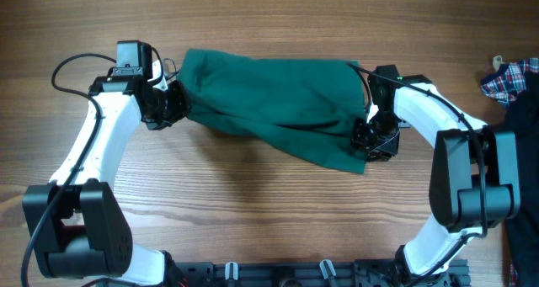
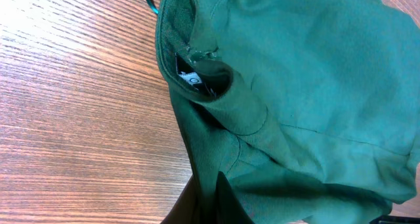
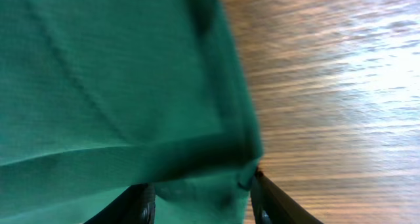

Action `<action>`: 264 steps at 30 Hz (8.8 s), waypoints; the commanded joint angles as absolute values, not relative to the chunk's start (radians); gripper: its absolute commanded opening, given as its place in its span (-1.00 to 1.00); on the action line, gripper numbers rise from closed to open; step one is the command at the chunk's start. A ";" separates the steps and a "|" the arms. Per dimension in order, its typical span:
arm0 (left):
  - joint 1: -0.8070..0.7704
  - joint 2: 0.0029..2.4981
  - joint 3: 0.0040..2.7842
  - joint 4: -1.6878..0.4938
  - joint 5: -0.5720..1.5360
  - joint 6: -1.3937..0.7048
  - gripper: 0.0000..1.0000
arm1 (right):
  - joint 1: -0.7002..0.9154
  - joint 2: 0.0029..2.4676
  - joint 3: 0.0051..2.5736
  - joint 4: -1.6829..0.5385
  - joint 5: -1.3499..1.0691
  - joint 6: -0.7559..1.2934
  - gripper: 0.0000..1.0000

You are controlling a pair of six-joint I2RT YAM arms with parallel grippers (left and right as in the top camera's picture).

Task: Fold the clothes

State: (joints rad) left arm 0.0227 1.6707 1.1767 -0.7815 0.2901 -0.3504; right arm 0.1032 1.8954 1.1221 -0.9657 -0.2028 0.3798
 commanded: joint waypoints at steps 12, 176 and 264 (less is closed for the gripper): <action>0.025 1.647 1.196 -0.779 0.295 -0.353 -0.92 | 0.101 1.659 1.243 -1.068 -0.092 0.328 -0.91; -0.128 2.122 1.475 -0.542 -0.102 -0.292 -0.23 | 0.071 2.027 1.231 -0.195 -0.733 0.115 -0.91; -0.422 2.086 1.607 -0.467 0.051 -0.375 -0.89 | -0.148 2.024 1.660 -0.817 -0.244 -0.206 -0.92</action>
